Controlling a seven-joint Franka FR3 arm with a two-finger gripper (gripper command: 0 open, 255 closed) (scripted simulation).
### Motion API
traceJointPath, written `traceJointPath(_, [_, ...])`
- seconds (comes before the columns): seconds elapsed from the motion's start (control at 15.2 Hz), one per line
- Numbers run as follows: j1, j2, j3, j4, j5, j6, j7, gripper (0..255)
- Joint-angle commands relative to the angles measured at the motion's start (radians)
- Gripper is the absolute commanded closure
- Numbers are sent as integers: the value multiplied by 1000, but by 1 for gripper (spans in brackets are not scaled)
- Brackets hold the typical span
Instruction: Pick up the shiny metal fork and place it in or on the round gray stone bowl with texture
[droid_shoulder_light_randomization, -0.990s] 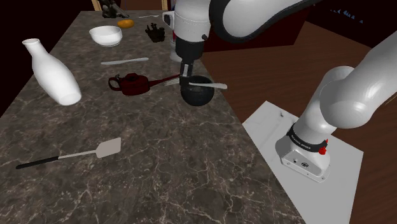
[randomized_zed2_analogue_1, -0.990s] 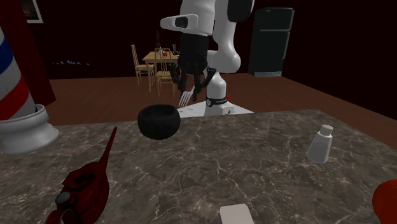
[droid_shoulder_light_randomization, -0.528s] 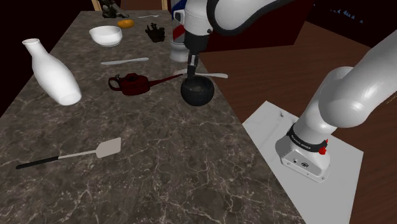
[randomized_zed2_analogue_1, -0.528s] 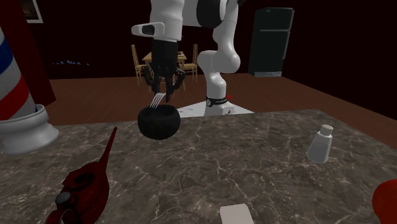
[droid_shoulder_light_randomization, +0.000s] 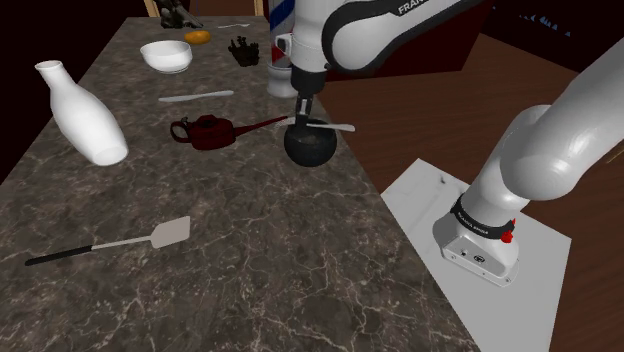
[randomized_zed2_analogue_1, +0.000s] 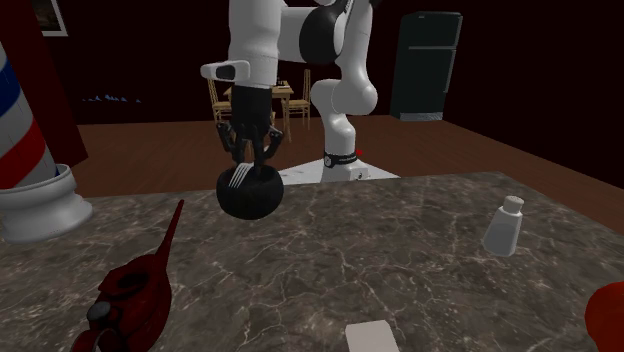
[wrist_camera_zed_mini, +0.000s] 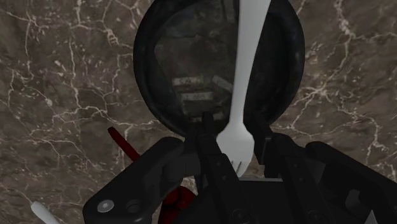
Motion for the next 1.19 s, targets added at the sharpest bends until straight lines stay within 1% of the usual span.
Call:
traceJointPath(0.0, [-1, 10, 1, -15, -4, 25, 3, 255])
traceJointPath(0.53, [-1, 10, 1, -15, -4, 25, 3, 255])
traceJointPath(0.59, [-1, 10, 1, -15, -4, 25, 3, 0])
traceJointPath(0.92, [-1, 10, 1, -15, -4, 25, 3, 0])
traceJointPath(1.12, [6, -56, -7, 28, 18, -81, -14, 0])
